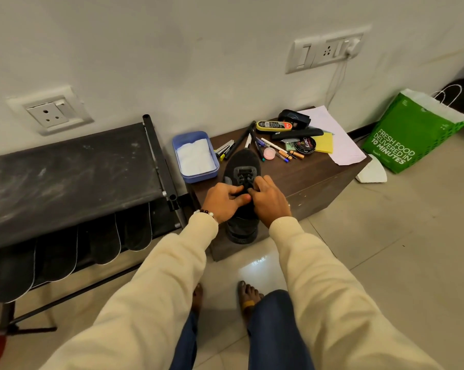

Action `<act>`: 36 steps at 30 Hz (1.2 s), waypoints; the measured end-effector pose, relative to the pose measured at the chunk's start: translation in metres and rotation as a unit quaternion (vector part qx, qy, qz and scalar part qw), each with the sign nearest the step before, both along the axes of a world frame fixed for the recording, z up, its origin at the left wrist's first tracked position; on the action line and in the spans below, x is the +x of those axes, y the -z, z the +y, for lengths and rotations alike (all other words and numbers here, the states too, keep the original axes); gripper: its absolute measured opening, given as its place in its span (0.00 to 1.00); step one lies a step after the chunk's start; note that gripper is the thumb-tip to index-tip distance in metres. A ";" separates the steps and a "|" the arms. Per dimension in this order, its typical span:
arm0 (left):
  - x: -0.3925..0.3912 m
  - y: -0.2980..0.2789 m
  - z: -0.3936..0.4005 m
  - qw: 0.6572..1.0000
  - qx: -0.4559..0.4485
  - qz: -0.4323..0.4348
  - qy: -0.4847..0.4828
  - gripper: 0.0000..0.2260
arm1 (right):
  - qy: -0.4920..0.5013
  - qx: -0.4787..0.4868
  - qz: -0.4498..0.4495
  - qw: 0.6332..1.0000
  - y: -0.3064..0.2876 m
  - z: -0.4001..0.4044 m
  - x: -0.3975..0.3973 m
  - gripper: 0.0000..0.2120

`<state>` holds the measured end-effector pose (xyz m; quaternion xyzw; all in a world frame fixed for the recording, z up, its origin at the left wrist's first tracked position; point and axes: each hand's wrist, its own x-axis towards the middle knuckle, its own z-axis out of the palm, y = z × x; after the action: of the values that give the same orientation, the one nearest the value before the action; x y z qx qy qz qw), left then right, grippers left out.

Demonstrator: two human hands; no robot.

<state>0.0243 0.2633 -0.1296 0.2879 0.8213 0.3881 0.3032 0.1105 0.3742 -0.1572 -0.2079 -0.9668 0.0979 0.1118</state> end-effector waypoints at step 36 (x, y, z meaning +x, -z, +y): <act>-0.007 0.025 0.029 0.960 -0.182 0.198 -0.077 0.19 | -0.011 -0.090 -0.093 0.991 0.013 0.016 -0.018 0.12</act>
<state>0.0173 0.2923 -0.1549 0.2347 0.9415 0.1892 0.1508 0.0930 0.3906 -0.1698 -0.2143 -0.9626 0.1661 0.0008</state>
